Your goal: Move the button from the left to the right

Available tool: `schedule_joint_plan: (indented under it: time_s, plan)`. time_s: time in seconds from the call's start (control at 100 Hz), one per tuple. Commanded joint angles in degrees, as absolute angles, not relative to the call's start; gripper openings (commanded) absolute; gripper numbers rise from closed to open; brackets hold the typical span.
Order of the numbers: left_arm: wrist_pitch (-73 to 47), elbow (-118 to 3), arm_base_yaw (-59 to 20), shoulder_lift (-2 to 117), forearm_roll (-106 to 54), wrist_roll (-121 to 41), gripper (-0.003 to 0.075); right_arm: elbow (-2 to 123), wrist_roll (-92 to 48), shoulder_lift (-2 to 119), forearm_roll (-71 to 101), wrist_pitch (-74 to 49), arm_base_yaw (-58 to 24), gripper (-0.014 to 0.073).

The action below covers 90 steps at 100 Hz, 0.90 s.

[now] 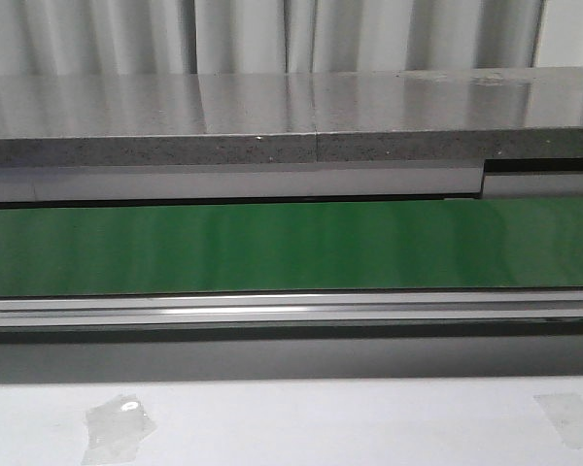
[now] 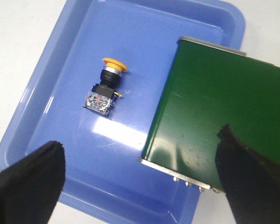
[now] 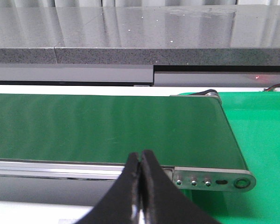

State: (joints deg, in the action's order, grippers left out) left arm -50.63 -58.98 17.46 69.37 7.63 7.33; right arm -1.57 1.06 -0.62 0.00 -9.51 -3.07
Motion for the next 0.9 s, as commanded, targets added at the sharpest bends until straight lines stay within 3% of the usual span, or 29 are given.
schedule_joint_plan:
  time_s: [0.0, 0.54, 0.89]
  plan:
    - [-47.6, -62.8, 19.3, 72.6, 7.7, 8.0, 0.0628, -0.6, 0.9, -1.3, 0.0, -5.1, -3.2, -0.0071]
    - [-45.5, -71.3, 21.9, 94.3, 7.9, 7.8, 0.0628, -0.6, 0.9, -1.3, 0.0, -5.1, -3.2, -0.0071]
    - [-43.7, -74.4, 22.6, 99.5, 7.5, 7.9, 0.0628, -0.6, 0.9, -1.3, 0.0, -5.1, -3.2, -0.0071]
